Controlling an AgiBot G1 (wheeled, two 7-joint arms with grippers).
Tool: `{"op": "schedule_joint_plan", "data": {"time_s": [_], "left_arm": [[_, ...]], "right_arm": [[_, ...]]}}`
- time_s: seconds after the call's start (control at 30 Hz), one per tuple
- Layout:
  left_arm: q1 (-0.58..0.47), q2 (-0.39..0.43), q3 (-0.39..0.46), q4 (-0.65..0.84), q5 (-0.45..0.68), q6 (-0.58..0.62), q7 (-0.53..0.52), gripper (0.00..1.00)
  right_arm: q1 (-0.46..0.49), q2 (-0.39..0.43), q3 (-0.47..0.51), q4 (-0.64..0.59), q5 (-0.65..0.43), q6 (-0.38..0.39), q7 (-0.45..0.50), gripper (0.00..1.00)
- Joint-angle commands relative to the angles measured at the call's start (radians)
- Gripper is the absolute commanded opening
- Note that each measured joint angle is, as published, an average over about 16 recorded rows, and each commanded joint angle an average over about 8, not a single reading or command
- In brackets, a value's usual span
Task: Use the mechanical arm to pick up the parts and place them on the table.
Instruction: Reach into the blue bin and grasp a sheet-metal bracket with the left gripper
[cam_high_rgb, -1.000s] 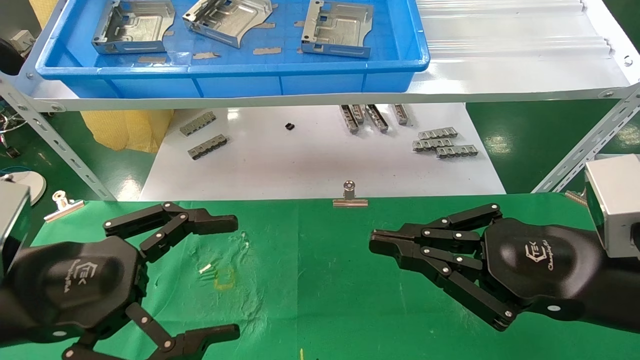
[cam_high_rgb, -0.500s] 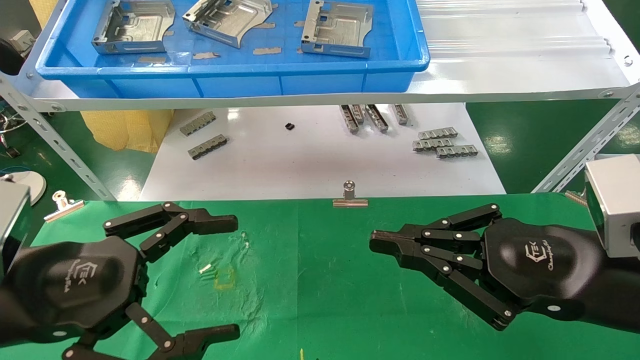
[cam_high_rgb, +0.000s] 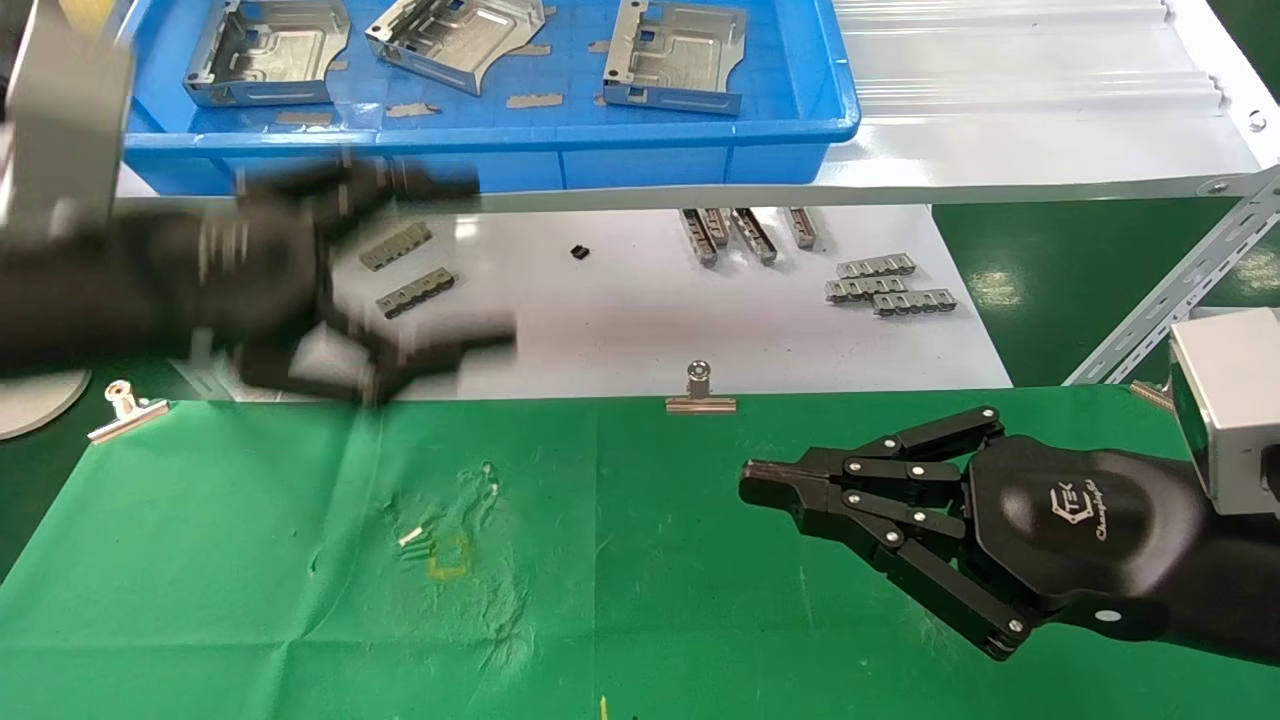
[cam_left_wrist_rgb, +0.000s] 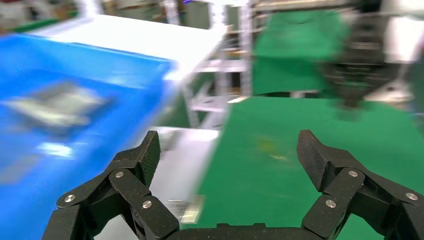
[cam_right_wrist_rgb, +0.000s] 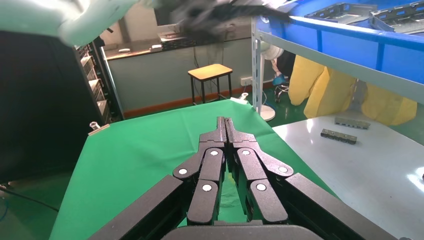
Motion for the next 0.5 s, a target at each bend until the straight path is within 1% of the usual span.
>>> {"op": "schedule_joint_plan", "data": {"time_s": [0.03, 0.13, 0.23, 0.33, 0.5], "left_arm": [[-0.105, 0.043, 0.024, 0.087, 0.056, -0.004, -0.011, 1.00], [-0.210, 0.121, 0.048, 0.261, 0.121, -0.067, 0.022, 1.00], [-0.291, 0.193, 0.068, 0.420, 0.184, -0.167, 0.058, 1.00], [-0.355, 0.258, 0.082, 0.555, 0.232, -0.278, 0.088, 1.00], [-0.428, 0.346, 0.096, 0.729, 0.277, -0.431, 0.128, 1.00]], "right_arm": [[0.000, 0.000, 0.000, 0.000, 0.000, 0.000, 0.000, 1.00], [0.000, 0.000, 0.000, 0.000, 0.000, 0.000, 0.000, 1.00], [0.000, 0.000, 0.000, 0.000, 0.000, 0.000, 0.000, 1.00], [0.000, 0.000, 0.000, 0.000, 0.000, 0.000, 0.000, 1.00], [0.000, 0.000, 0.000, 0.000, 0.000, 0.000, 0.000, 1.00]]}}
